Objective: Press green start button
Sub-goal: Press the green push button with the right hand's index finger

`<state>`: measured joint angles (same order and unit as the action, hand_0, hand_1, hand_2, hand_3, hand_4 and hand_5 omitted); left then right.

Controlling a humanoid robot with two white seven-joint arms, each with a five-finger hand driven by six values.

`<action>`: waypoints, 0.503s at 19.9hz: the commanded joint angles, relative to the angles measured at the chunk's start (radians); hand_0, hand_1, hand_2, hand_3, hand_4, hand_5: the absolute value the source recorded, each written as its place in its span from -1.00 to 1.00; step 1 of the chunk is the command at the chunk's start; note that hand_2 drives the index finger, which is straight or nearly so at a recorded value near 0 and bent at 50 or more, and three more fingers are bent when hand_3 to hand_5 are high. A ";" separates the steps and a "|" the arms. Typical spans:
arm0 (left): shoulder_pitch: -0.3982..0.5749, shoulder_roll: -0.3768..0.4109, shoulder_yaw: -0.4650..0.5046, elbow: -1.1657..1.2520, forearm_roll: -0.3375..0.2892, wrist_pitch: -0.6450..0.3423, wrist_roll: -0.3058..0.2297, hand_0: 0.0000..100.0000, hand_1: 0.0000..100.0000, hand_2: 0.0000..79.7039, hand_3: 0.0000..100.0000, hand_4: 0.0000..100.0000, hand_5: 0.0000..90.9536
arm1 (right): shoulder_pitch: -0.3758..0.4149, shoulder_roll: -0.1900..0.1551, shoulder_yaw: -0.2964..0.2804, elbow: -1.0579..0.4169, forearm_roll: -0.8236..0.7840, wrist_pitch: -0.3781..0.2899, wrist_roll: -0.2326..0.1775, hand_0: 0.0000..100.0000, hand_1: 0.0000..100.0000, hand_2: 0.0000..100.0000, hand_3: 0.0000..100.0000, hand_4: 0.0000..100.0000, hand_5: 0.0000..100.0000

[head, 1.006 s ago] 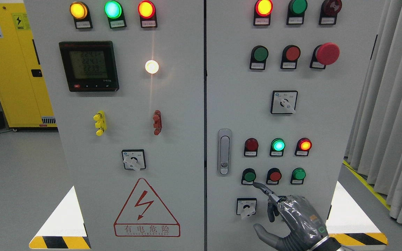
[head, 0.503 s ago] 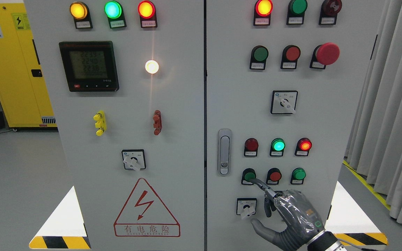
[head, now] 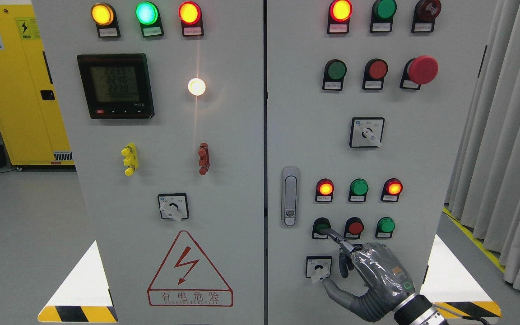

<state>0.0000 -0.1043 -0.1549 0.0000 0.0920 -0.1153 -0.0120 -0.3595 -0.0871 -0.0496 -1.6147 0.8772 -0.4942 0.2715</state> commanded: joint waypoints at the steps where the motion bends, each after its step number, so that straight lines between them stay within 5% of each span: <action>1: -0.028 0.000 0.000 -0.026 0.000 0.000 0.000 -0.76 0.11 -1.00 -1.00 -1.00 -1.00 | -0.003 0.003 -0.001 0.007 -0.004 -0.001 -0.008 0.05 0.25 -1.00 0.64 0.62 0.83; 10: -0.028 0.000 0.000 -0.026 0.000 0.000 0.000 -0.76 0.11 -1.00 -1.00 -1.00 -1.00 | 0.065 0.004 -0.016 -0.059 -0.023 -0.030 -0.037 0.16 0.26 -1.00 0.64 0.60 0.83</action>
<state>0.0000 -0.1043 -0.1549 0.0000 0.0920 -0.1152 -0.0120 -0.3350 -0.0854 -0.0571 -1.6314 0.8655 -0.5047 0.2501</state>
